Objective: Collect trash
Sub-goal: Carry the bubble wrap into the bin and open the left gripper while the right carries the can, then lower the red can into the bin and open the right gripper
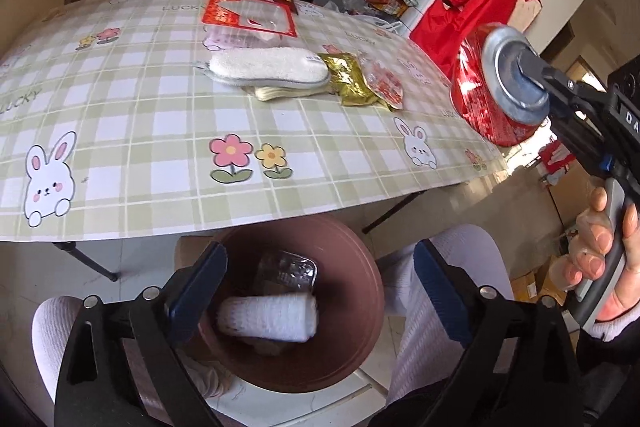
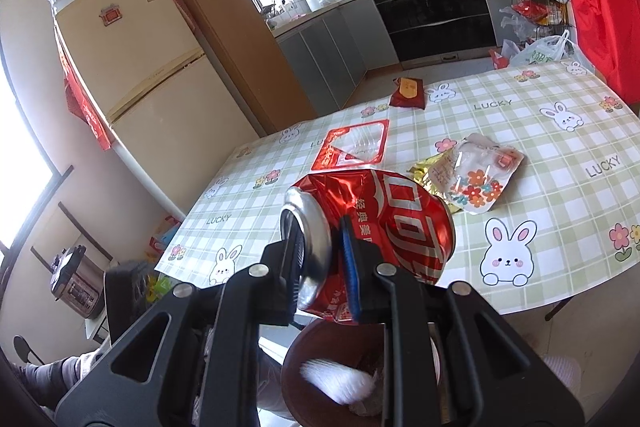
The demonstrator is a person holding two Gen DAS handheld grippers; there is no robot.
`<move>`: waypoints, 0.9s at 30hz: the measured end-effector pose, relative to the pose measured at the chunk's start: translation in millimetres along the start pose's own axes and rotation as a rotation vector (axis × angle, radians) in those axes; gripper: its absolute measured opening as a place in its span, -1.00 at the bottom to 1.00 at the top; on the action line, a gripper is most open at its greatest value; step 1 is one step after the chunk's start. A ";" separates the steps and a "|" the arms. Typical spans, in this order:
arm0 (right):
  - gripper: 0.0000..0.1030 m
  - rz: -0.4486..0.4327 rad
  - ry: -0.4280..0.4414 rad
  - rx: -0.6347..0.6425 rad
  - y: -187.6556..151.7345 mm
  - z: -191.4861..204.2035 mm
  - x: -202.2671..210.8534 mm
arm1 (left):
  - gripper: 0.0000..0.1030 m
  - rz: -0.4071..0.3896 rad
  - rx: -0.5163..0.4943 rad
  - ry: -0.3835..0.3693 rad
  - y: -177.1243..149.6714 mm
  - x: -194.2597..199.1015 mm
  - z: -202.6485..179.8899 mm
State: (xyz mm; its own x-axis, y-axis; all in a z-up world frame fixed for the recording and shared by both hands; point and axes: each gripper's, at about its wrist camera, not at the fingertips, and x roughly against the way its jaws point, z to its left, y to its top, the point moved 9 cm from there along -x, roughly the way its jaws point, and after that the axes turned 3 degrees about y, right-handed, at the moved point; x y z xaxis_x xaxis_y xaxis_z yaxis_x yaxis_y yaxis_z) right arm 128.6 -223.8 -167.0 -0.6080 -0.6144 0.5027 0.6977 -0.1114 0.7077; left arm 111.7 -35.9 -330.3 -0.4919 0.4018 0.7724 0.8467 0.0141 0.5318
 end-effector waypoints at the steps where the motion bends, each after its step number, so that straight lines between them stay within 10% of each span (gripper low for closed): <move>1: -0.58 0.010 0.002 0.001 -3.3 0.8 -2.6 | 0.85 -0.011 0.016 0.015 3.8 2.7 5.5; 13: -0.58 0.139 0.023 0.056 -50.7 28.6 -26.7 | 0.88 -0.312 0.148 0.337 41.0 81.8 75.1; 27: -0.30 0.248 0.036 0.067 -80.2 45.3 -41.5 | 0.89 -0.419 0.260 0.405 25.2 122.7 115.3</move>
State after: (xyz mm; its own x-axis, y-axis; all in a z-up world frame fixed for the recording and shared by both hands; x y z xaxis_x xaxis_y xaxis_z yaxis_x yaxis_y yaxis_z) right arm 80.8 -154.1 -222.1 -0.4067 -0.6443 0.6477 0.7962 0.0976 0.5971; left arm 96.1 119.4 -262.1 -0.7866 -0.0637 0.6141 0.5622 0.3372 0.7551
